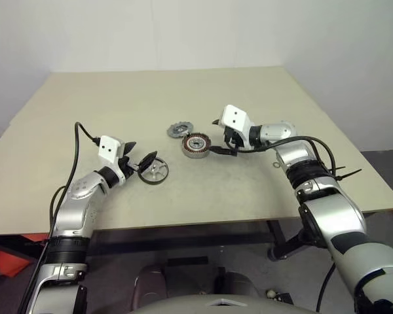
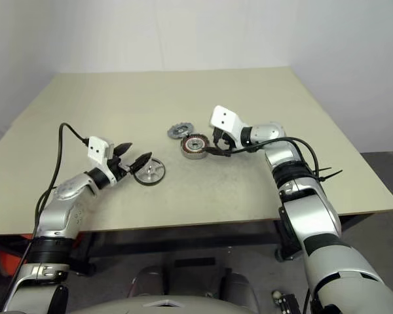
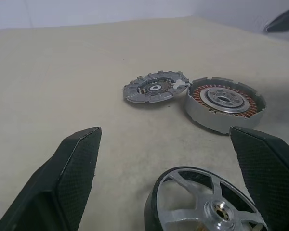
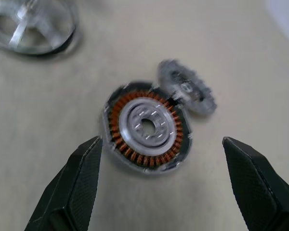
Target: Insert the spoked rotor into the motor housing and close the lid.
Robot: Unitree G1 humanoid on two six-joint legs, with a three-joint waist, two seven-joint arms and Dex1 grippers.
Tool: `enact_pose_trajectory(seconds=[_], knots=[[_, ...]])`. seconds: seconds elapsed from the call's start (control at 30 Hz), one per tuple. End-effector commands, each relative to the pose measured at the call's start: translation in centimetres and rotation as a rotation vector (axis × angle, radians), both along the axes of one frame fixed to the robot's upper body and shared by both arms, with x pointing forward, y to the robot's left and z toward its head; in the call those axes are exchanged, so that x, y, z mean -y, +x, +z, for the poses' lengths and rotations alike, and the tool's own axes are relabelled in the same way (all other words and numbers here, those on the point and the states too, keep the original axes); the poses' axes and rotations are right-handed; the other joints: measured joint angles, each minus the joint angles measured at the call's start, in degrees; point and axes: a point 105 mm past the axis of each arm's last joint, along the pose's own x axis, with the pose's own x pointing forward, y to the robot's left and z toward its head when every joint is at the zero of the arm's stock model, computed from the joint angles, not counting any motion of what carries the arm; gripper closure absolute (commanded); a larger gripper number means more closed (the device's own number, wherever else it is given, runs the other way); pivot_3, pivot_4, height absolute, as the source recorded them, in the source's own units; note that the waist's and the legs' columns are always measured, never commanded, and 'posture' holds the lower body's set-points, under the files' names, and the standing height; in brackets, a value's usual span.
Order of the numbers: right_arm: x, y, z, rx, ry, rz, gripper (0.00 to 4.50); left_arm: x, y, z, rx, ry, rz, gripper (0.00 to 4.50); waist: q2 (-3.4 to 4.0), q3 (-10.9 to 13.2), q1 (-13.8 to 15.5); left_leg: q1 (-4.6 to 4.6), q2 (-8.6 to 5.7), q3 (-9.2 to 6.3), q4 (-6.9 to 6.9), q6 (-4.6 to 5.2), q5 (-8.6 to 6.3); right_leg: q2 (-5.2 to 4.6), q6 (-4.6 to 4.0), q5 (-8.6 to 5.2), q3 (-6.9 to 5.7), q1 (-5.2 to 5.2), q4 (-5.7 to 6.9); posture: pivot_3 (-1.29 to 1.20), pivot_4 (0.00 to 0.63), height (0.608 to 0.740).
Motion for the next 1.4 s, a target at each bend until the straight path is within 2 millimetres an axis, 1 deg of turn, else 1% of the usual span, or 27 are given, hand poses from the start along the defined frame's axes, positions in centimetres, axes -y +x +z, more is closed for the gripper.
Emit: enact_pose_trajectory(seconds=[0.03,0.17,0.27,0.37,0.5,0.6,0.73,0.83,0.97,1.07,1.17,1.23,1.27,1.4], knots=[[-1.2,-0.2,1.8,0.078,-0.107,0.120,0.03,0.1,0.0,1.1,0.049,0.002,-0.001,0.00,0.00,0.00,-0.09,0.00,0.01,-0.02,0.00,0.01,0.00,0.01,-0.01,-0.01,-0.01,0.00,0.01,0.00,0.000,0.740],[-2.3,-0.8,1.2,0.037,-0.195,0.220,0.03,0.2,0.3,1.4,0.051,-0.036,0.010,0.00,0.01,0.00,-0.05,-0.12,0.01,-0.18,0.11,0.01,-0.01,0.00,-0.05,-0.03,-0.15,0.01,0.05,0.00,0.000,0.740],[-3.4,-0.6,1.0,0.042,-0.234,0.236,0.03,0.2,0.2,1.4,0.050,-0.033,0.011,0.00,0.03,0.02,-0.08,-0.21,0.04,-0.32,0.27,0.02,-0.01,0.00,-0.06,-0.03,-0.28,0.02,0.13,0.00,0.000,0.740],[-4.0,0.0,0.5,0.061,-0.258,0.198,0.03,0.4,0.0,1.0,0.044,-0.029,0.010,0.00,0.04,0.03,-0.05,-0.30,0.05,-0.45,0.41,0.02,-0.01,-0.01,-0.07,-0.03,-0.37,0.03,0.19,0.00,0.000,0.740],[-4.6,0.9,0.2,0.069,-0.243,0.117,0.03,0.4,-0.2,1.0,0.044,-0.025,0.015,0.00,0.06,0.03,-0.02,-0.39,0.05,-0.52,0.54,0.03,-0.02,-0.03,-0.08,-0.03,-0.46,0.06,0.21,0.00,0.000,0.740],[-4.5,1.4,0.0,0.069,-0.240,0.067,0.03,0.3,-0.3,0.8,0.039,-0.020,0.019,0.00,0.08,0.04,-0.04,-0.40,0.05,-0.54,0.54,0.03,-0.03,-0.03,-0.08,-0.03,-0.48,0.07,0.21,0.00,0.000,0.740],[-3.7,1.9,-0.9,0.060,-0.255,-0.004,0.03,0.2,-0.6,0.8,0.039,-0.016,0.020,0.00,0.09,0.06,-0.05,-0.40,0.06,-0.54,0.53,0.04,-0.03,-0.02,-0.08,-0.03,-0.48,0.07,0.21,0.00,0.000,0.740],[-3.1,2.4,-0.9,0.056,-0.243,-0.060,0.03,0.3,-0.7,0.8,0.037,-0.012,0.018,0.00,0.11,0.07,-0.06,-0.41,0.06,-0.54,0.54,0.03,-0.03,-0.02,-0.08,-0.03,-0.49,0.06,0.21,0.00,0.000,0.740],[-3.1,2.9,-0.5,0.057,-0.192,-0.119,0.03,0.5,-0.6,0.8,0.036,-0.010,0.015,0.00,0.12,0.07,-0.06,-0.41,0.06,-0.54,0.54,0.03,-0.03,-0.02,-0.08,-0.03,-0.49,0.06,0.22,0.00,0.000,0.740],[-3.1,2.8,-0.8,0.046,-0.188,-0.118,0.56,0.5,-0.6,0.8,0.036,-0.009,0.014,0.00,0.14,0.08,-0.07,-0.41,0.06,-0.54,0.54,0.03,-0.03,-0.02,-0.08,-0.03,-0.49,0.06,0.22,0.00,0.000,0.740],[-3.4,2.4,-1.3,0.025,-0.185,-0.099,1.50,0.4,-0.6,0.8,0.037,-0.008,0.015,0.00,0.16,0.10,-0.07,-0.41,0.07,-0.54,0.54,0.03,-0.03,-0.02,-0.08,-0.03,-0.49,0.06,0.23,0.00,0.000,0.740],[-3.4,2.3,-1.6,0.021,-0.187,-0.093,2.25,0.4,-0.5,0.8,0.038,-0.009,0.017,0.00,0.17,0.10,-0.07,-0.40,0.07,-0.54,0.55,0.03,-0.02,-0.02,-0.08,-0.03,-0.49,0.06,0.24,0.00,0.000,0.740],[-3.4,2.2,-1.7,0.024,-0.188,-0.091,2.51,0.4,-0.5,0.8,0.039,-0.009,0.018,0.00,0.17,0.10,-0.07,-0.40,0.07,-0.54,0.55,0.03,-0.02,-0.02,-0.08,-0.03,-0.49,0.06,0.25,0.00,0.000,0.740],[-3.5,2.0,-2.1,0.017,-0.187,-0.078,2.51,0.3,-0.5,0.8,0.037,-0.007,0.019,0.00,0.18,0.11,-0.06,-0.40,0.07,-0.55,0.56,0.03,-0.02,-0.02,-0.08,-0.03,-0.49,0.06,0.26,0.00,0.000,0.740]])
